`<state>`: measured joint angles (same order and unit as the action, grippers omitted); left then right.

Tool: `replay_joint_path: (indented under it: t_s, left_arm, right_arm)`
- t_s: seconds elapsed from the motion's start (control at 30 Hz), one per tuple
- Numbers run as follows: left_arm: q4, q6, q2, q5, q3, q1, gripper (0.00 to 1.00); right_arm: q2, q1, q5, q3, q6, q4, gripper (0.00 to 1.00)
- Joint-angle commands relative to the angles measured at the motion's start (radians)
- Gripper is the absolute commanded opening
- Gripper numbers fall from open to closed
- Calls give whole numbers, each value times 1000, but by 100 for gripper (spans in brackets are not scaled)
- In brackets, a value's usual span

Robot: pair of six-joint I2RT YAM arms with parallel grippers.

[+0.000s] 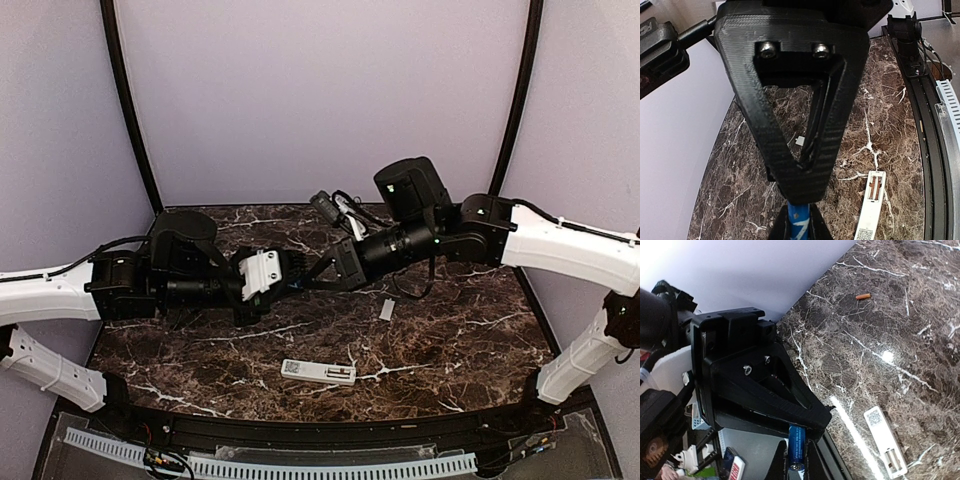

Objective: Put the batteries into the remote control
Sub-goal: Pass from the left arm to the right, then hold the remote control without batteries at the center of the board.

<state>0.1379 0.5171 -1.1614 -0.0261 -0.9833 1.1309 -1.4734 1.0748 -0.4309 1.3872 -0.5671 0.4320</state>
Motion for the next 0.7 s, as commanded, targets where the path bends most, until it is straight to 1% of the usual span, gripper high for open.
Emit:
replay_joint_path:
  t_s: [0.0, 0.17, 0.2, 0.23, 0.27, 0.3, 0.37, 0.43, 0.57, 0.67]
  left_arm:
    - [28, 9, 1, -7, -25, 1, 0]
    - [64, -4, 0, 18, -24, 1, 0]
    - [78, -10, -4, 22, -26, 1, 7]
    - [117, -24, -16, 38, -29, 1, 28]
    - [139, -30, -26, 62, -30, 0, 41]
    - [192, -35, -48, 74, -32, 1, 59]
    - [255, -46, -94, 96, -32, 1, 69]
    - [295, -48, -142, 104, -27, 1, 72]
    - [306, -20, -238, 139, -7, 0, 74]
    - [330, 5, -331, 194, -10, 0, 76]
  right_arm:
    - [7, 2, -31, -11, 4, -35, 0]
    - [11, -5, -12, -34, -2, -23, 0]
    - [15, -11, -5, -49, -9, -22, 0]
    - [24, -18, 2, -69, -20, -30, 0]
    - [35, -29, 6, -97, -33, -44, 0]
    - [49, -39, 6, -127, -45, -66, 0]
    - [77, -74, -2, -196, -70, -115, 0]
    - [94, -100, -9, -259, -88, -156, 0]
    - [95, -128, -2, -360, -96, -190, 0]
    - [93, -140, -24, -454, -118, -266, 0]
